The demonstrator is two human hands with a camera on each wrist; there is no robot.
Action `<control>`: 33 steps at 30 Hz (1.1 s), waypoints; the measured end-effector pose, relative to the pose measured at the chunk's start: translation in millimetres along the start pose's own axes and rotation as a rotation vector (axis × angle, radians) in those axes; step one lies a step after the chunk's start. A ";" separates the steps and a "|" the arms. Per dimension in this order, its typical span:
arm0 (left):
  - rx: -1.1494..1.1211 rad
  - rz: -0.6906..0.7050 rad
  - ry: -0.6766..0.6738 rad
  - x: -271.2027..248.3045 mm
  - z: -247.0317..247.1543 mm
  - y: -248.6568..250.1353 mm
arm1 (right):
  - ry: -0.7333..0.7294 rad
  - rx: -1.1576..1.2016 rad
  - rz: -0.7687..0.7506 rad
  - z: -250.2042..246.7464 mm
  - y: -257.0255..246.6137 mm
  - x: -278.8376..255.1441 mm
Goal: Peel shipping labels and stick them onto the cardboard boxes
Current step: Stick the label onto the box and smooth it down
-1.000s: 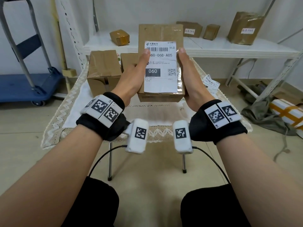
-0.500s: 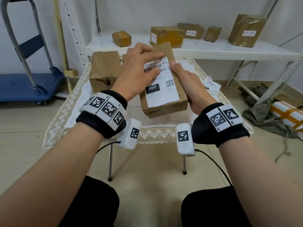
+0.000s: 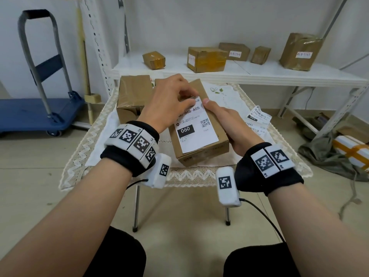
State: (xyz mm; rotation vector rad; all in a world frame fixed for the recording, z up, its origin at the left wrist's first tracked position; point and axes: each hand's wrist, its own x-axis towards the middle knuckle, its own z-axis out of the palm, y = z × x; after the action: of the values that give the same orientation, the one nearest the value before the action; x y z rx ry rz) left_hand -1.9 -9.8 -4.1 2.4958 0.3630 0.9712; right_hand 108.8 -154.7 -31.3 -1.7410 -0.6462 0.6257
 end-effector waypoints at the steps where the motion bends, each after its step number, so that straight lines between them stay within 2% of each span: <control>1: -0.017 0.000 0.008 0.5 -0.4 -0.3 | -0.005 -0.001 0.000 -0.1 -0.6 -0.6; 8: -0.009 -0.002 0.039 6.6 7.1 -3.1 | -0.049 0.003 0.036 -0.4 2.3 2.4; 14: 0.019 0.011 -0.002 6.8 12.5 -6.9 | -0.125 0.003 0.056 -5.8 7.5 10.0; 21: -0.016 -0.039 -0.032 2.2 12.3 -2.9 | -0.123 0.031 0.063 -6.9 10.6 15.9; 33: -0.077 -0.040 -0.037 -1.3 6.9 1.4 | -0.138 0.041 0.081 -7.7 9.6 12.3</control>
State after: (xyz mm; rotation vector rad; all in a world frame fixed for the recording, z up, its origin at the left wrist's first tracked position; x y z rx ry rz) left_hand 2.1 -13.6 -8.7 2.4247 0.3556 0.9045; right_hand 123.9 -153.5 -39.8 -1.7025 -0.6556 0.8155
